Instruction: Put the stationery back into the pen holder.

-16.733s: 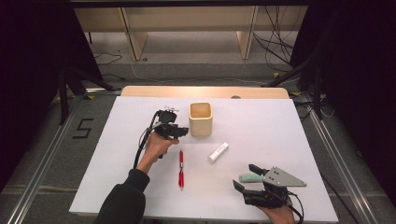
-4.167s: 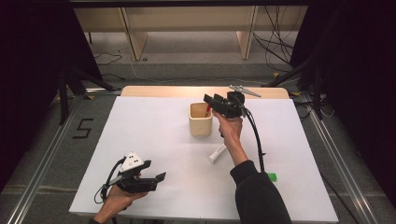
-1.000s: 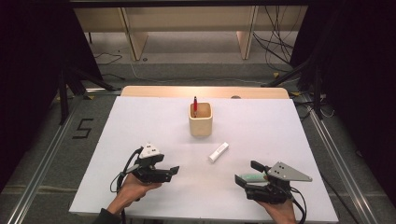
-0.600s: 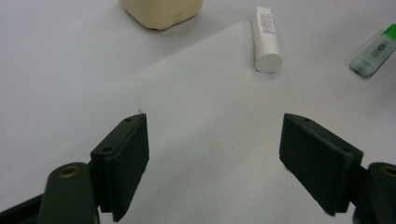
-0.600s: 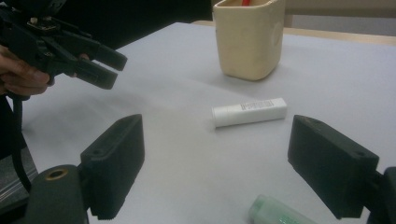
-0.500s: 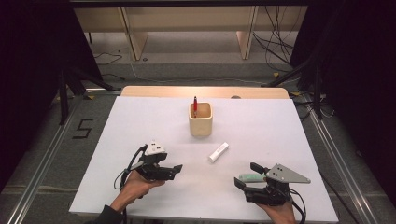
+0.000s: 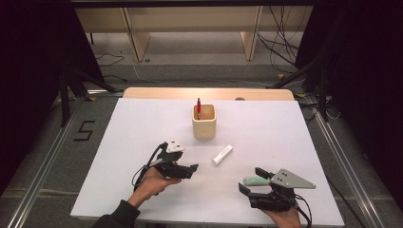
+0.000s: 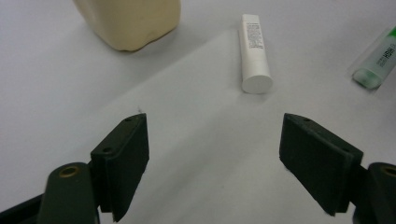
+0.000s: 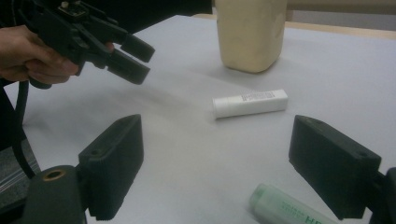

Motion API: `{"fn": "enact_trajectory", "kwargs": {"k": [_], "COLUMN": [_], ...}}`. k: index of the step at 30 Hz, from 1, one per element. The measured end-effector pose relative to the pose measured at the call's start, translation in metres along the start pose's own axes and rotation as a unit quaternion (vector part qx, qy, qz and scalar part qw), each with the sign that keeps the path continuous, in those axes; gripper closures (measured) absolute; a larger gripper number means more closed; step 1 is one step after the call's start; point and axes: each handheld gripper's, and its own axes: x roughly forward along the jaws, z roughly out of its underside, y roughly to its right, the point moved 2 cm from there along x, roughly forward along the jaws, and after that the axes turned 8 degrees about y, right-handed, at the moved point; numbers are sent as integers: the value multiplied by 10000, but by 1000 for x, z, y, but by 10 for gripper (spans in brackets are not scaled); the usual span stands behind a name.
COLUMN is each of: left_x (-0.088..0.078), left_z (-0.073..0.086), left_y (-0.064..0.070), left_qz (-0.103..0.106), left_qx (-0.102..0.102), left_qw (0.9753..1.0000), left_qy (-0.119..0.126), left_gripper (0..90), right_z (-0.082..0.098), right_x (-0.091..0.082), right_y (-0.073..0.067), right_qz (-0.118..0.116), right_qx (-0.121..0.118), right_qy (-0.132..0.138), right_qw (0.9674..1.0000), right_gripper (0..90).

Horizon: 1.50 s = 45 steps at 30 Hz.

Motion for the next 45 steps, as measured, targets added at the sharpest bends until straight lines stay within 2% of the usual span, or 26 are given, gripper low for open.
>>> {"fn": "enact_trajectory", "kwargs": {"k": [9,21,30,37,38,44,45], "left_x": [32,67,79,88,89,95,96], "left_z": [-13,-23,-23,-21,-22,-23,-24], "left_y": [22,41,41,42,42,43,43], "left_qz": [137,214,210,127,128,187,193], "left_qx": [239,333,228,216,195,212,163], "left_qw": [9995,9985,9984,9982,9982,9977,9979], "left_qy": [-142,-389,-474,-554,-557,-623,-593], "left_gripper": [239,266,348,422,453,488,518], "right_z": [1,0,1,0,0,0,0], "right_x": [0,0,0,0,0,0,0], "right_y": [0,-1,0,0,0,0,-1], "right_qz": [0,-31,-43,-47,-50,-59,-62], "right_qx": [11,7,9,19,10,14,10], "right_qy": [-12,-3,5,5,3,6,8], "right_qw": [10000,10000,10000,10000,10000,10000,10000], "right_gripper": [188,188,190,191,191,191,191]}}
